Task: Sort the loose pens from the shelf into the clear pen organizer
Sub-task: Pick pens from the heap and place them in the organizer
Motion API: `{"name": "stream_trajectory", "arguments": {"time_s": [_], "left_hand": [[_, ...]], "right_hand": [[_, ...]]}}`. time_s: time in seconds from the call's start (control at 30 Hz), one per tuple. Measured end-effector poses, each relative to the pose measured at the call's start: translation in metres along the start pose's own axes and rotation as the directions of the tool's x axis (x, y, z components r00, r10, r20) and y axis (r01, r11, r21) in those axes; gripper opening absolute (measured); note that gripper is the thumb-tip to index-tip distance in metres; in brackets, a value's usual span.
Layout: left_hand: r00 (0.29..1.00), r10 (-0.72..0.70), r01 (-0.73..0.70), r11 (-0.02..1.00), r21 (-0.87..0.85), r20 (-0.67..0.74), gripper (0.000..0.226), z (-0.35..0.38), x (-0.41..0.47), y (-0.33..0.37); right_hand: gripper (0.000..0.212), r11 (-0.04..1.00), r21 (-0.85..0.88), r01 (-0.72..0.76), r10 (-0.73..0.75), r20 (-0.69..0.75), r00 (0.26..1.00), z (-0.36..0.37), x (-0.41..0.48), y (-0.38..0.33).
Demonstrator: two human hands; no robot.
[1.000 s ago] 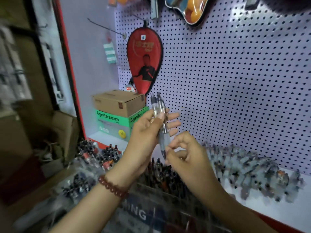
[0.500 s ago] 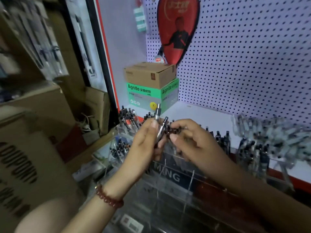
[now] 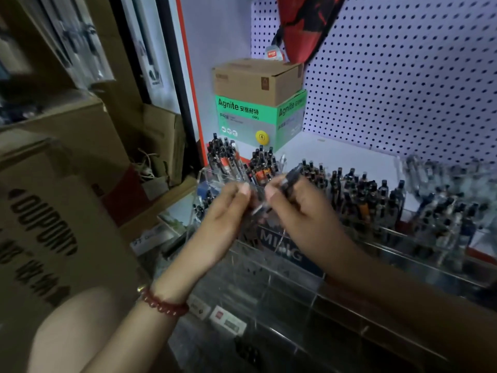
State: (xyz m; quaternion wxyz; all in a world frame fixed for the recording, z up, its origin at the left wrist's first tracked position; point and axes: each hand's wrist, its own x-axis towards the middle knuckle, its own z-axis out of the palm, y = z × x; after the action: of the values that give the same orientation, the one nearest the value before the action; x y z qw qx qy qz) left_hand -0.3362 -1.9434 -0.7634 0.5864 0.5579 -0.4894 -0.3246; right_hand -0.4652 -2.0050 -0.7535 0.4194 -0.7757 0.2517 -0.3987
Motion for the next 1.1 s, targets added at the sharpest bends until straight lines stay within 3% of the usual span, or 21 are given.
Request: {"name": "stream_trajectory", "arguments": {"time_s": [0.13, 0.23, 0.3, 0.4, 0.5, 0.67, 0.9, 0.97, 1.1], "left_hand": [[0.991, -0.024, 0.026, 1.000, 0.007, -0.134, 0.017, -0.026, 0.010, -0.011], [0.983, -0.111, 0.116, 0.993, 0.025, -0.146, 0.020, -0.033, 0.010, -0.019], [0.985, -0.085, 0.109, 0.982, 0.154, -0.150, 0.023, -0.035, 0.007, -0.028], [0.992, 0.009, 0.052, 0.882, 0.468, -0.127, 0.017, -0.039, 0.004, -0.040], [0.996, -0.020, 0.072, 0.790, 0.609, -0.091, 0.018, -0.037, 0.001, -0.049], [0.993, -0.091, 0.117, 0.728, 0.675, -0.075, 0.044, -0.027, 0.001, -0.055], [0.995, -0.080, 0.103, 0.715, 0.692, -0.066, 0.064, -0.020, 0.000, -0.055], [0.994, -0.073, 0.108, 0.719, 0.686, -0.079, 0.067, -0.019, 0.002, -0.058], [0.991, -0.082, 0.129, 0.765, 0.631, -0.103, 0.062, -0.018, 0.007, -0.062]], "right_hand": [[0.038, 0.960, -0.278, 0.036, -0.034, 0.015, 0.999, -0.005, 0.009, 0.006], [0.032, 0.850, -0.513, 0.116, -0.056, 0.130, 0.990, -0.001, 0.008, 0.014], [0.027, 0.766, -0.615, 0.187, -0.069, 0.211, 0.975, 0.004, 0.007, 0.018], [0.029, 0.712, -0.674, 0.195, 0.009, 0.287, 0.958, 0.012, 0.007, 0.028], [0.029, 0.725, -0.680, 0.114, 0.099, 0.266, 0.959, 0.019, 0.008, 0.039], [0.019, 0.703, -0.710, 0.042, 0.205, 0.259, 0.944, 0.027, 0.009, 0.055], [0.027, 0.642, -0.767, 0.016, 0.289, 0.262, 0.921, 0.032, 0.010, 0.058], [0.031, 0.610, -0.792, 0.029, 0.330, 0.288, 0.899, 0.034, 0.010, 0.055], [0.019, 0.594, -0.805, 0.016, 0.361, 0.284, 0.888, 0.033, 0.009, 0.056]]}}
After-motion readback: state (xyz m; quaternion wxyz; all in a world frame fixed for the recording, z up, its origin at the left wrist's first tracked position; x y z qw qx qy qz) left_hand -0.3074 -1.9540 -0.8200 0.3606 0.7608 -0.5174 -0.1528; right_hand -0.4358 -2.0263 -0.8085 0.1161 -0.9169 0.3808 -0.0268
